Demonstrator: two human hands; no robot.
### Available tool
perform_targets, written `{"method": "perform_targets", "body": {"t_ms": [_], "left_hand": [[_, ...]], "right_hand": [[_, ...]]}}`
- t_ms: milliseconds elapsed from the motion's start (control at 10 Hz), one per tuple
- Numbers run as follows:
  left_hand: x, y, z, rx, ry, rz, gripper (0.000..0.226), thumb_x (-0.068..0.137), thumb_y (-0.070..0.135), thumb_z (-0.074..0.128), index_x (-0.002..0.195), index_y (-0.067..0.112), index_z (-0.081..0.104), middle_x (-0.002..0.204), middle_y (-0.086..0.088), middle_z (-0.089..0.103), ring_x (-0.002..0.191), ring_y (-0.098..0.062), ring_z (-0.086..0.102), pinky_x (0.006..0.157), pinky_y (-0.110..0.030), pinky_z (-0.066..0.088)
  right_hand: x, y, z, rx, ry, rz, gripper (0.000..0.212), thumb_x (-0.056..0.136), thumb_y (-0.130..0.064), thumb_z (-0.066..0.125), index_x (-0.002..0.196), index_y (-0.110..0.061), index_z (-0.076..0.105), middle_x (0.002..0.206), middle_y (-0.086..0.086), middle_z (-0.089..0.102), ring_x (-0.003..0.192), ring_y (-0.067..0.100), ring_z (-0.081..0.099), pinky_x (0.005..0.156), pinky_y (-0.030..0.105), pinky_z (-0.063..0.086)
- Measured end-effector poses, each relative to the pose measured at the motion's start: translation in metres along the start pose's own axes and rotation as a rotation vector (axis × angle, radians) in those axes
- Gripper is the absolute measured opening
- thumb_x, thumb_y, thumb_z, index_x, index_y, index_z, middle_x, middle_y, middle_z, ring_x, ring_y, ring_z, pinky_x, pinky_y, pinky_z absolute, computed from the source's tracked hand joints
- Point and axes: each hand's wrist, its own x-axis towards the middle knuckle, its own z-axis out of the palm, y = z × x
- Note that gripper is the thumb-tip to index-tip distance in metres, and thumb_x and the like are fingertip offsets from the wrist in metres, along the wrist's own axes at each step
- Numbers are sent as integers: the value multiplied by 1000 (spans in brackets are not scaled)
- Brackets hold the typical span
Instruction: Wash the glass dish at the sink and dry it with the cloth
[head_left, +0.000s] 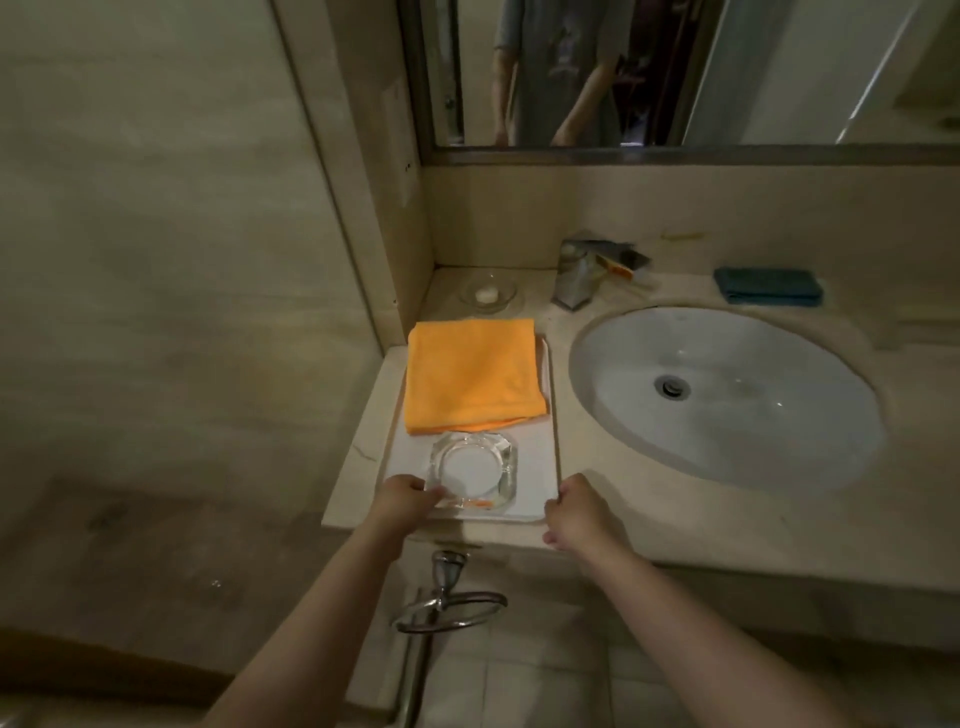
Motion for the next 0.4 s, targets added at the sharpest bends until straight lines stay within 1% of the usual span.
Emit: {"method": "perform_targets", "body": {"t_ms": [100,200,300,400], "left_hand": [[2,-5,-3,-7,-25,30,32,87,16,61,59,11,45,56,-2,37,51,-13,33,47,-25,23],[-1,-12,-5,37,-42,62,32,87,18,60,60,12,45,57,-1,39,53,-13,35,48,-26,24],[-8,-13,-11,89,3,142,18,87,22,60,72,12,58,70,-5,54,70,-22,52,55,-26,31],[-15,-10,-26,3,33,119,43,86,24,64,123,4,55,114,-11,58,100,-25,57,73,-25,40]], "right_hand": [[-6,0,-2,51,26,16,17,88,-15,46,104,-11,47,108,11,62,76,28,69,74,40,58],[-20,2,-9,139,14,44,27,92,-18,49,118,-12,46,111,10,58,76,23,66,64,31,53],[-31,5,-23,209,-26,-19,19,91,-18,52,109,-15,50,99,11,62,73,19,61,65,33,52],[-43,5,-45,244,-66,-151,17,88,-17,58,104,-11,57,102,8,63,93,26,62,85,41,51]]}}
